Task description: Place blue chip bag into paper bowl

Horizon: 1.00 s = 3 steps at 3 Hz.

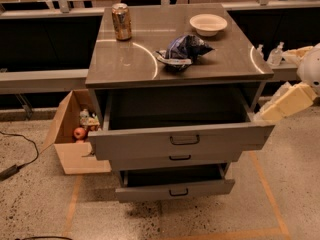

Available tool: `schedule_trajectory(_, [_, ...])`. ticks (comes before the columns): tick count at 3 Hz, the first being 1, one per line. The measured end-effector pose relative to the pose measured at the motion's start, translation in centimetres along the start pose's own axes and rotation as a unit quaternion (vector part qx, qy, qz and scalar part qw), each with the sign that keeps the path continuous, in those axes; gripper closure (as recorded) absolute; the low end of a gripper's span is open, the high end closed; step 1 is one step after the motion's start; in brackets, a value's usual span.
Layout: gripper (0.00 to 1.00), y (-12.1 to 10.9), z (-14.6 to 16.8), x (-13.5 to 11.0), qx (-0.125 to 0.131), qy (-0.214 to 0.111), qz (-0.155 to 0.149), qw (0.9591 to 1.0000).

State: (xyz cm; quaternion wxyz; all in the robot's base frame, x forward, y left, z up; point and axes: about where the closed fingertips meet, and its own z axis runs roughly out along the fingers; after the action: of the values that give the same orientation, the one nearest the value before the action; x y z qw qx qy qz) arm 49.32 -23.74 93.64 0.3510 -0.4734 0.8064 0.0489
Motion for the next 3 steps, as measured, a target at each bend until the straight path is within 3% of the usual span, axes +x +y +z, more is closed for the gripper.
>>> schedule_trajectory(1, [0.00,-3.8,1.5,-1.7,0.049,-0.075,0.018,0.9958])
schedule_trajectory(2, [0.00,-9.9,3.9,-3.6,0.109,-0.138,0.042,0.9834])
schedule_trajectory(3, [0.00,-14.1,7.3,-4.7,0.112,-0.156,0.084,0.9778])
